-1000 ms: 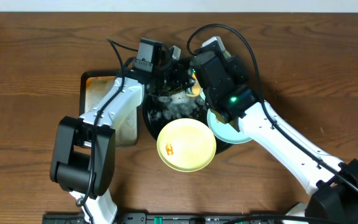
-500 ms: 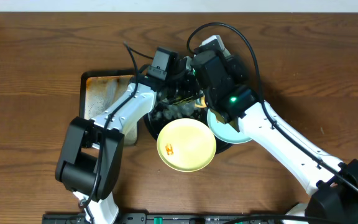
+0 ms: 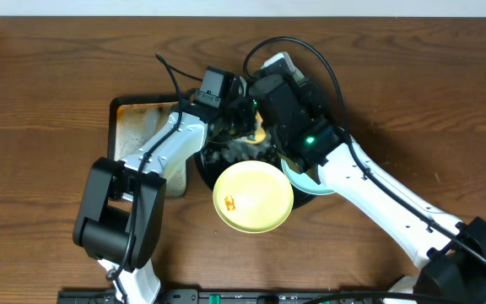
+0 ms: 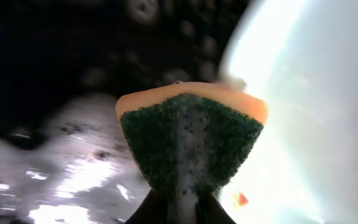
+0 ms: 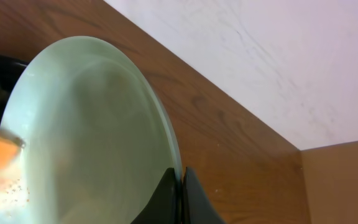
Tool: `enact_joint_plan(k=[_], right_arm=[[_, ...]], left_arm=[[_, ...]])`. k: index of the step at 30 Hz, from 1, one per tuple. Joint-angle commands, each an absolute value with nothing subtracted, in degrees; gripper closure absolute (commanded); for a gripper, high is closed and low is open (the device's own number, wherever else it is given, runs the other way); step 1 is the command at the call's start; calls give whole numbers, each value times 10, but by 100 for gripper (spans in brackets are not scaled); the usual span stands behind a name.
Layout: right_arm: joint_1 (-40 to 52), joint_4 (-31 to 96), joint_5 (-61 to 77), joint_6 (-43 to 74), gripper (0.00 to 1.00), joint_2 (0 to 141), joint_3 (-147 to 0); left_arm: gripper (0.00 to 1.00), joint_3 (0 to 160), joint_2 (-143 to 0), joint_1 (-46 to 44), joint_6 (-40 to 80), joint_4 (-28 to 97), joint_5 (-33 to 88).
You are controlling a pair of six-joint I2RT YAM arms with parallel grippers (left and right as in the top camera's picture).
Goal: Clean dirty plates on tray and stack at the side
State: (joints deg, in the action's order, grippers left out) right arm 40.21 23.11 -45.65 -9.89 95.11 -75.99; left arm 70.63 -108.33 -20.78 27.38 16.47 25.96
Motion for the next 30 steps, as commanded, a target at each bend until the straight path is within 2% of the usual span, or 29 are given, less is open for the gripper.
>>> enact_joint_plan(k=[1,8,12,18,27,30], right_arm=[[407,231,-467,-104,99,945,-762],[407,236,-467,-106,99,945,-762],[407,236,-467,-112,99,945,-762],[407,236,-467,-112,99,945,-762],[394,243,-462,-108,99,945,-762],[385,224,-505,-120,99,945,-762]], left_arm=[[89,704,-1091,-202,255,166,170],[89,704,-1090,-193,258,166,187],[90,705,-1087,-193,258,162,266],[90,705,-1063,-193,257,163,322],[88,705,-1047,-183,248,195,286],[88,705,-1047,-179,225,214,277]])
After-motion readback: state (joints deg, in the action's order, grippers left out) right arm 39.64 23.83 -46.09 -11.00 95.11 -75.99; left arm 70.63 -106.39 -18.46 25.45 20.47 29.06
